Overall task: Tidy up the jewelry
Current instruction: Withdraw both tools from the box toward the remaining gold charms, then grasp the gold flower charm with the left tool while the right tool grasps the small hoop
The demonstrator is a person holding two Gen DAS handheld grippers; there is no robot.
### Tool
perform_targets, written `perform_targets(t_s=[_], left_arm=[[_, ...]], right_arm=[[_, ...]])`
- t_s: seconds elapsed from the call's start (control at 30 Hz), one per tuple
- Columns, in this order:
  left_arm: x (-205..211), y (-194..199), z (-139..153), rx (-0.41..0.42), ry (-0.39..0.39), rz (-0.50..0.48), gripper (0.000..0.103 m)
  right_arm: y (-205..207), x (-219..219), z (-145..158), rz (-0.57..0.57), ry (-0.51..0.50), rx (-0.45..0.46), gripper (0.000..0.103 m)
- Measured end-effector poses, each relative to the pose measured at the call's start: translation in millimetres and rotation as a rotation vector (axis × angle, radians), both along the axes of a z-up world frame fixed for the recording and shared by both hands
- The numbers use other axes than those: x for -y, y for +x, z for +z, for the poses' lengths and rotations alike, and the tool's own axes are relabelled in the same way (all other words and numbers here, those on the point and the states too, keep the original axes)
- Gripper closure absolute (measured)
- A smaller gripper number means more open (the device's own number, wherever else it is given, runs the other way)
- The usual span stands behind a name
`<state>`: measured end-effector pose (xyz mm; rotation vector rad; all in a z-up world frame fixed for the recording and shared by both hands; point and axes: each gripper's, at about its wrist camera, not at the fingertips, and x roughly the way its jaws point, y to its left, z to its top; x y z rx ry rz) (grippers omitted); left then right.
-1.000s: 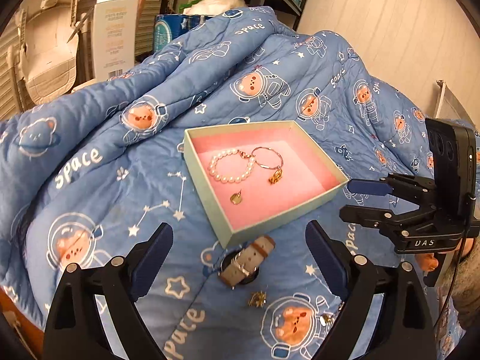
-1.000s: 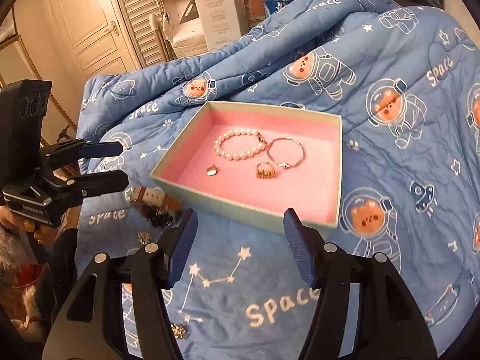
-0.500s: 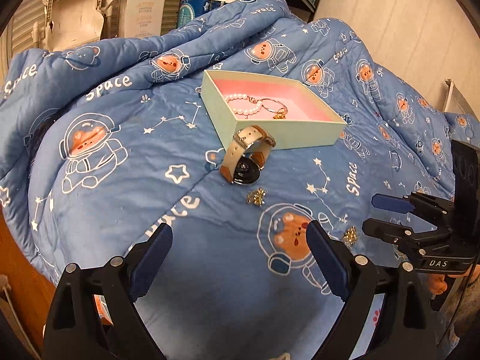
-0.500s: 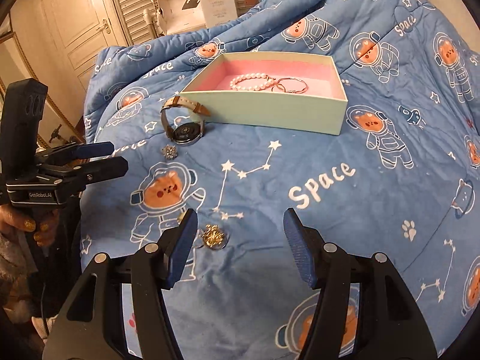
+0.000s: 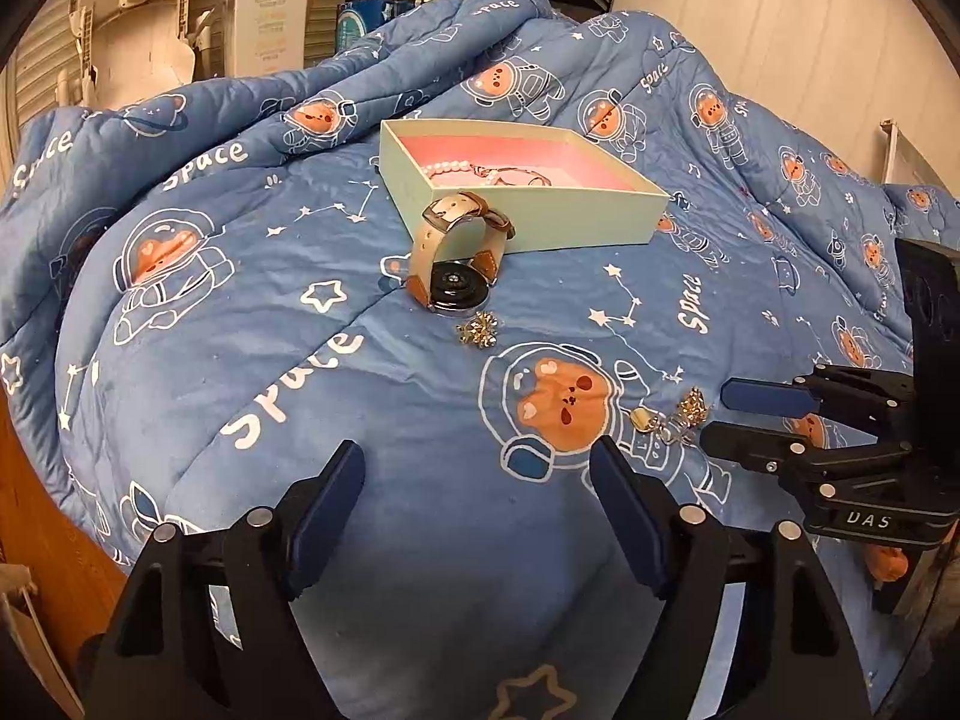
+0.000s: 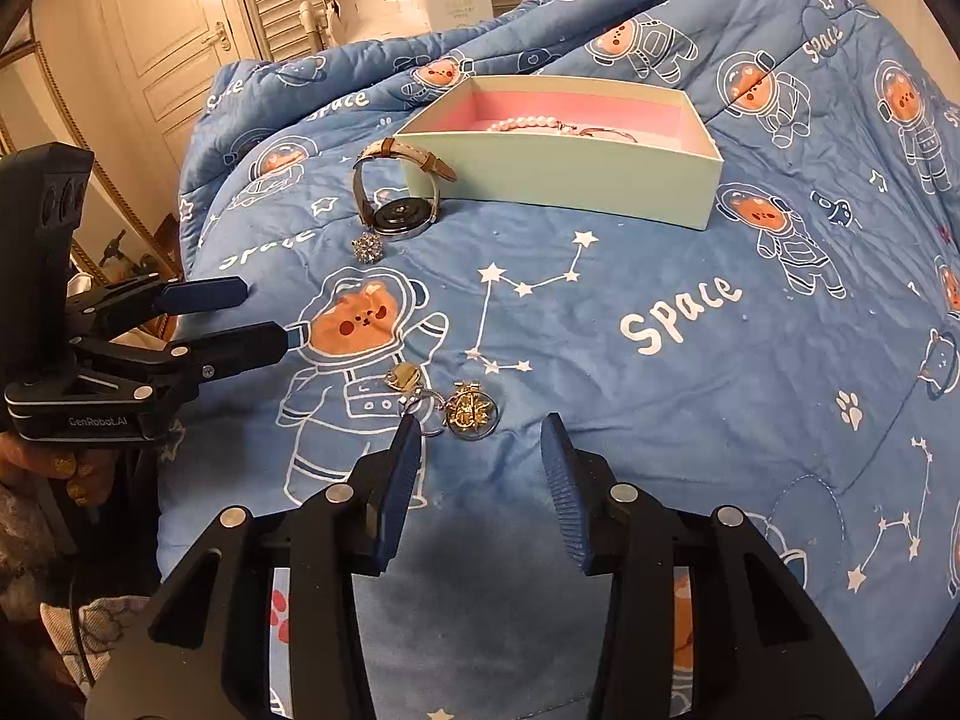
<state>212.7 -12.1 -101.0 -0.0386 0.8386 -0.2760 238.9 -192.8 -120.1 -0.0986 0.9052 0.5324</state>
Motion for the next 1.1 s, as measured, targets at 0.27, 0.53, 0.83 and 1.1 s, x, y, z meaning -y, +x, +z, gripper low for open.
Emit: perform_targets(t_s=[0.27,0.53,0.83,1.1], left_arm=[[15.9,-2.9,-0.8,-0.010,-0.001,-0.063,0.044],[18.5,15.7,-1.1,-0.003,0.015,-0.049,0.050],[25.8,54.0,-4.1,0.013,0.081,-0.007,0.052],[31.4,61.3,-7.6,0.004,0.091,-0.033,0.076]], right_arm=[[4.7,-5.9,0.2,0.054,-0.004,0.023,0.070],[5.3,-7.8,-1.2,0.075,-0.003,0.013,0.080],[1.7,-6.6,3.6,0.076,0.004,0.020,0.080],[-1.1,-2.2,8.3,0.065,0.013,0.020,0.080]])
